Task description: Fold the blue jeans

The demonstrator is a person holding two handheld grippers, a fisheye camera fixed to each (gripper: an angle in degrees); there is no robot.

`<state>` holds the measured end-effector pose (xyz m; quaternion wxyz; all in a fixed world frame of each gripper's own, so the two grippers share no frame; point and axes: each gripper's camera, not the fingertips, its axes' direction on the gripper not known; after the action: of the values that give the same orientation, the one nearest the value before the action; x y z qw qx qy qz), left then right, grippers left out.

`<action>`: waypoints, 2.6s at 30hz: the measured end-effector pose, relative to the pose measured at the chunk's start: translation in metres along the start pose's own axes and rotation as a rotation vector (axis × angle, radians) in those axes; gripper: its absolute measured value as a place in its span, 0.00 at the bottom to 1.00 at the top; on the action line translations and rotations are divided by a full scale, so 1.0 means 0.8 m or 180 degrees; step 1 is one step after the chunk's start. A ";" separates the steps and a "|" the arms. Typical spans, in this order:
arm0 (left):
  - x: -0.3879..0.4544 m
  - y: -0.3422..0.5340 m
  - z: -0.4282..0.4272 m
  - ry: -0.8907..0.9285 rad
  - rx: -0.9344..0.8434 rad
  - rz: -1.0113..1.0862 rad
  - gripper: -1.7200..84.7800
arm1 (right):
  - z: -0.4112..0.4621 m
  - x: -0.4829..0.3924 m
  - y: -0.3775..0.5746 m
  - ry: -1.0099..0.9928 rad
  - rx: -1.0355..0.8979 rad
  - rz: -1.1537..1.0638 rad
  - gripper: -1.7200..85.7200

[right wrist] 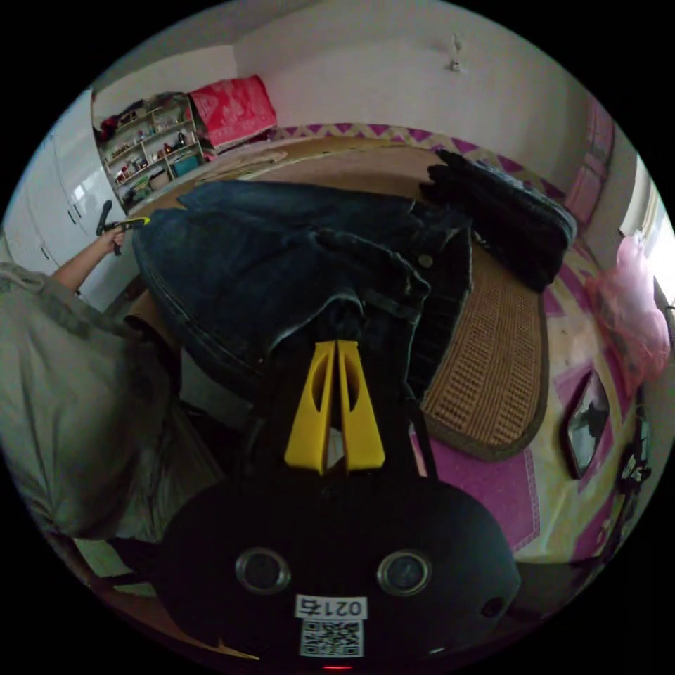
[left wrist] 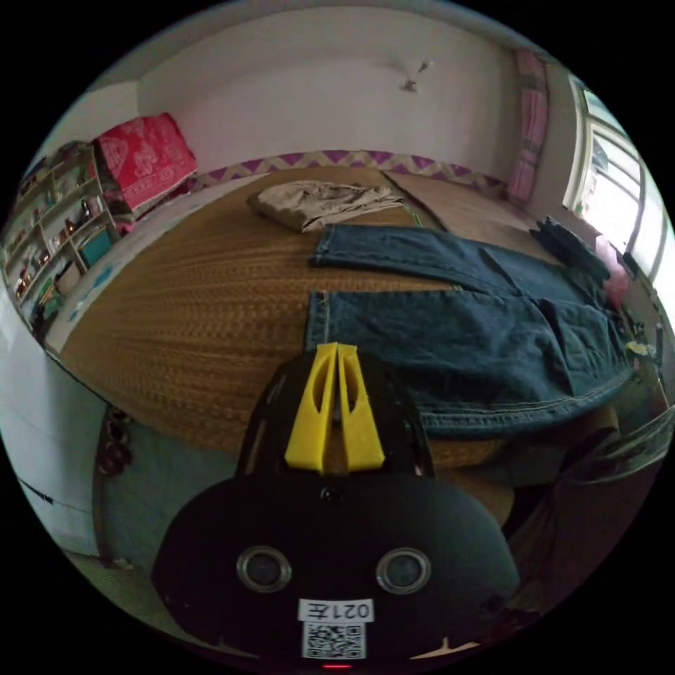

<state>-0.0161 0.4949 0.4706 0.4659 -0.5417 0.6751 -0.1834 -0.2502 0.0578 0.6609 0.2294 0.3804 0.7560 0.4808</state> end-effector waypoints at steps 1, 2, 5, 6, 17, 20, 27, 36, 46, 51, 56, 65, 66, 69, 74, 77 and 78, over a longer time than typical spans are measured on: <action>-0.003 -0.008 0.003 0.0001 -0.0046 0.0070 0.01 | 0.001 -0.005 0.004 0.0058 0.0053 -0.0023 0.02; -0.006 -0.015 0.006 0.0004 -0.0097 0.0106 0.01 | 0.003 -0.012 0.007 0.0160 0.0099 -0.0036 0.02; -0.008 -0.022 0.009 0.0021 -0.0116 0.0128 0.01 | 0.008 -0.028 0.014 0.0438 0.0231 -0.0109 0.01; -0.008 -0.022 0.009 0.0023 -0.0105 0.0118 0.01 | 0.009 -0.030 0.016 0.0471 0.0255 -0.0115 0.01; -0.001 0.028 -0.089 0.0743 0.0973 -0.0278 0.01 | -0.042 0.038 -0.044 0.0727 0.0932 0.0506 0.01; 0.016 0.030 -0.096 0.0813 0.0932 -0.0174 0.01 | 0.018 0.104 -0.084 0.1067 0.0217 0.0743 0.01; 0.023 0.052 -0.106 0.0732 0.0764 -0.0081 0.01 | 0.013 0.163 -0.090 0.0923 0.0018 0.1024 0.01; 0.014 0.065 -0.095 0.0799 0.0531 -0.0583 0.01 | -0.079 0.169 -0.039 0.0340 0.0555 0.1389 0.03; -0.015 0.134 -0.117 0.1381 0.0542 -0.1704 0.11 | -0.127 0.154 0.133 -0.0605 0.1031 0.3039 0.13; -0.035 0.143 -0.098 0.1341 0.0459 -0.1970 0.11 | -0.106 0.170 0.133 -0.1070 0.1108 0.3203 0.14; -0.063 0.152 -0.074 0.1453 0.0423 -0.2248 0.11 | -0.102 0.183 0.116 -0.1153 0.1073 0.3180 0.11; -0.110 0.151 -0.049 0.1333 0.0472 -0.2603 0.12 | -0.118 0.201 0.117 -0.1276 0.1279 0.3214 0.04; -0.112 0.149 -0.046 0.1310 0.0485 -0.2600 0.12 | -0.118 0.202 0.116 -0.1286 0.1276 0.3212 0.04; -0.124 0.137 -0.034 0.1351 0.0515 -0.2655 0.11 | -0.118 0.207 0.114 -0.1336 0.1277 0.3193 0.03; -0.128 0.110 -0.005 0.1420 0.0317 -0.2705 0.05 | -0.113 0.215 0.108 -0.1402 0.1258 0.3151 0.02; -0.127 0.101 -0.004 0.1575 0.0383 -0.2664 0.02 | -0.113 0.219 0.102 -0.1523 0.1259 0.3136 0.02; -0.126 0.096 -0.006 0.1599 0.0409 -0.2616 0.01 | -0.115 0.220 0.100 -0.1553 0.1268 0.3116 0.02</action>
<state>-0.0656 0.6111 0.4584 0.2101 -0.6726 0.4842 -0.5186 -0.3938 0.1665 0.7760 0.0719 0.8212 0.4932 0.2778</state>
